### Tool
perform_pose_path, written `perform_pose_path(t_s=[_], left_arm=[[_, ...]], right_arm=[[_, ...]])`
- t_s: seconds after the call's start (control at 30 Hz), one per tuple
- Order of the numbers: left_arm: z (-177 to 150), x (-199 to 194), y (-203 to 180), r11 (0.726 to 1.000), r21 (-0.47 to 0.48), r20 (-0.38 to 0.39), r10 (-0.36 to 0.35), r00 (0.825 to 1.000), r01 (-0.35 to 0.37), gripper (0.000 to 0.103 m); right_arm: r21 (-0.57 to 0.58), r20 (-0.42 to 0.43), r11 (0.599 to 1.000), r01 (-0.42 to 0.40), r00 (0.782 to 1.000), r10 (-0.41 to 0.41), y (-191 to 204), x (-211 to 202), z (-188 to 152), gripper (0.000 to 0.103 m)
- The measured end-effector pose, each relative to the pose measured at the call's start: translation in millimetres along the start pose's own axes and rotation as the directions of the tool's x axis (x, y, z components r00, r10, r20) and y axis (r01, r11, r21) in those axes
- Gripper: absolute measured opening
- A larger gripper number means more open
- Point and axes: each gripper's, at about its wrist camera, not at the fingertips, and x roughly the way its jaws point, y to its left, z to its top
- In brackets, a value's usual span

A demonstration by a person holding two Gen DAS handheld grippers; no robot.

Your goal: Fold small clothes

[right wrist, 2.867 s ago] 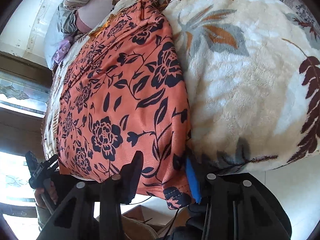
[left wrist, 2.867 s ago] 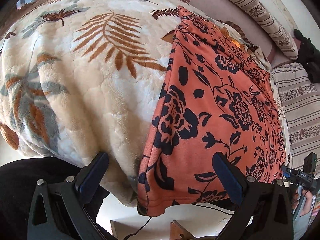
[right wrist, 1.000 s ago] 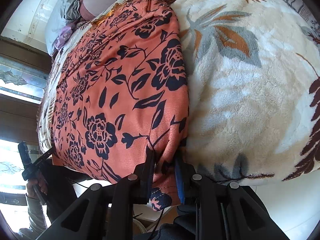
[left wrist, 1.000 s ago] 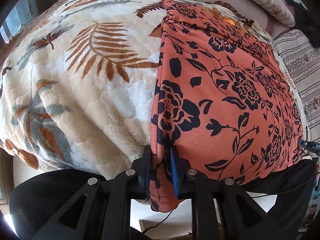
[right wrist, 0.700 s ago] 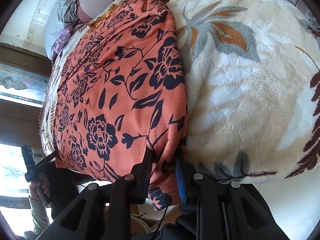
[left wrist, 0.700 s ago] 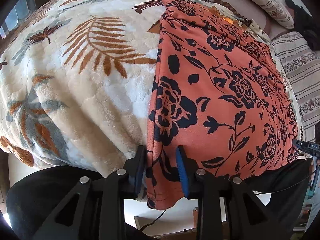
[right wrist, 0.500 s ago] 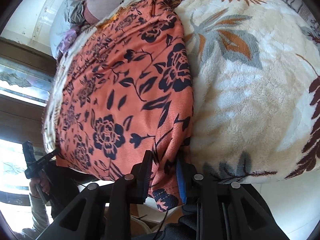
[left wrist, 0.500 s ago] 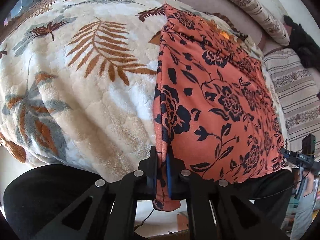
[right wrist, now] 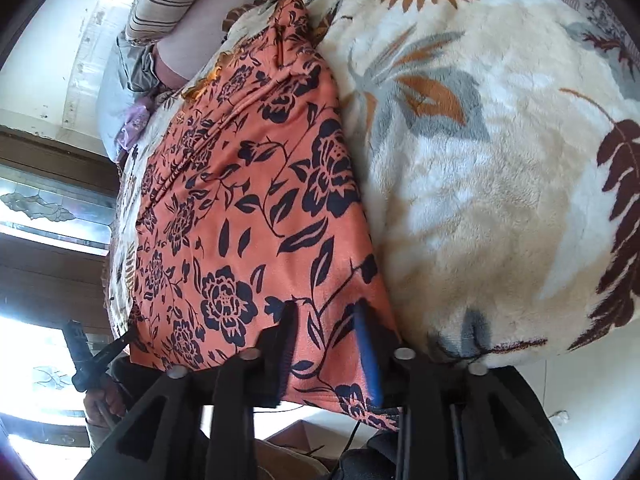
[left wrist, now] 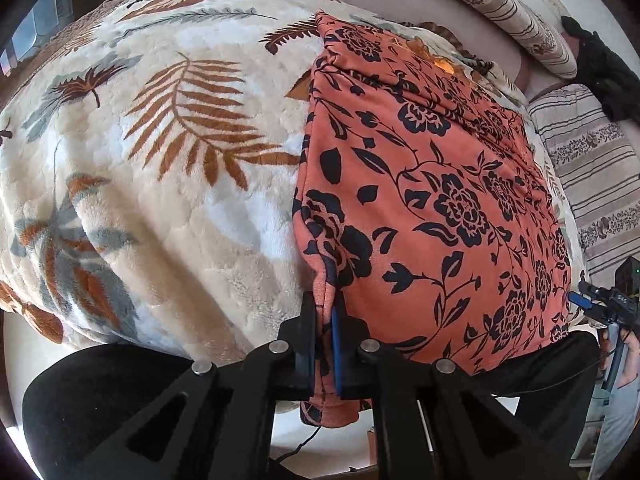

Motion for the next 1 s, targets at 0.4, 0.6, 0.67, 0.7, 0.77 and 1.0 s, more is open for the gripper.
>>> perform_pose_path(t_s=[0.4, 0.6, 0.67, 0.7, 0.77, 1.0], left_arm=[[9, -19, -5, 0.999, 0.019, 0.065, -0.046, 0.997, 0.045, 0.006], [14, -30, -10, 0.998, 0.028, 0.105, -0.067, 0.992, 0.064, 0.006], [14, -31, -10, 0.998, 0.031, 0.11, -0.064, 0.992, 0.061, 0.006], [14, -28, -9, 0.998, 0.03, 0.099, -0.06, 0.993, 0.057, 0.006], [13, -20, -7, 0.999, 0.028, 0.073, -0.047, 0.996, 0.045, 0.006], [9, -3, -6, 1.0, 0.015, 0.017, -0.026, 1.0, 0.026, 0.023]], right_arm=[[-0.113, -0.156, 0.98, 0.166, 0.971, -0.183, 7, 16, -13, 0.027], [-0.118, -0.12, 0.985, 0.127, 0.983, -0.141, 15, 6, -16, 0.01], [-0.103, -0.088, 0.99, 0.1, 0.99, -0.109, 15, -2, -13, 0.01], [-0.095, -0.086, 0.992, 0.088, 0.992, -0.096, 13, -3, -12, 0.01], [-0.064, -0.095, 0.994, 0.093, 0.991, -0.099, 7, 2, -9, 0.012], [-0.041, -0.152, 0.997, 0.072, 0.985, -0.077, 3, 18, -13, 0.066]])
